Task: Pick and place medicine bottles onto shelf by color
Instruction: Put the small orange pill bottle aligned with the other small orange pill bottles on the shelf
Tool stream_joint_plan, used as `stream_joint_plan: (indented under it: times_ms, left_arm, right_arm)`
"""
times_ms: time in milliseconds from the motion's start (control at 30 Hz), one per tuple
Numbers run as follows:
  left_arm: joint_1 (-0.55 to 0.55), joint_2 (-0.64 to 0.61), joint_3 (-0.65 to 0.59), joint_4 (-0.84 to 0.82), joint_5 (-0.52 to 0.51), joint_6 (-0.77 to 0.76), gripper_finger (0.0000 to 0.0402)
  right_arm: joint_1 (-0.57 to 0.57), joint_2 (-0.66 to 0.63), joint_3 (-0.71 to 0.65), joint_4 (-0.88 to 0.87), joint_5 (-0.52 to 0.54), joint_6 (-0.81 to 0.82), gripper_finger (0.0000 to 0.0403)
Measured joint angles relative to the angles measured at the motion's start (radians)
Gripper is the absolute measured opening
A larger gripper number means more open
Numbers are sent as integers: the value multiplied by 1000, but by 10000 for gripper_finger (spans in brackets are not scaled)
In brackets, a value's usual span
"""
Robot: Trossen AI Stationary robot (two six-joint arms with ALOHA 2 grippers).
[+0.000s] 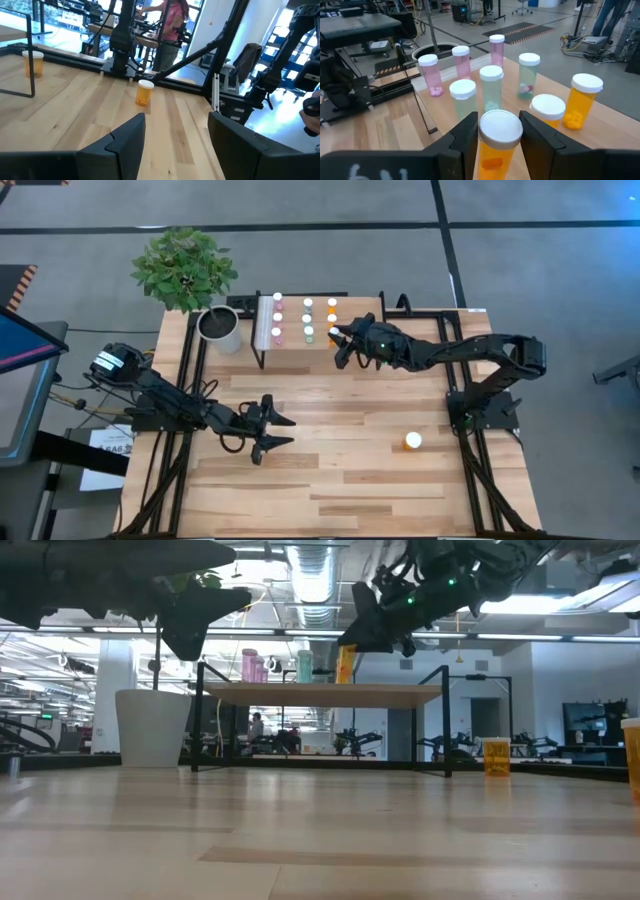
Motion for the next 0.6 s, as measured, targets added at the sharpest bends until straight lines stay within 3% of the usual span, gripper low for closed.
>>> stream_joint_plan:
  times_ms: [600]
  left_arm:
    - [0,0,0,0,0,-5,203]
  right_arm:
    - [3,0,0,-13,0,-33,148]
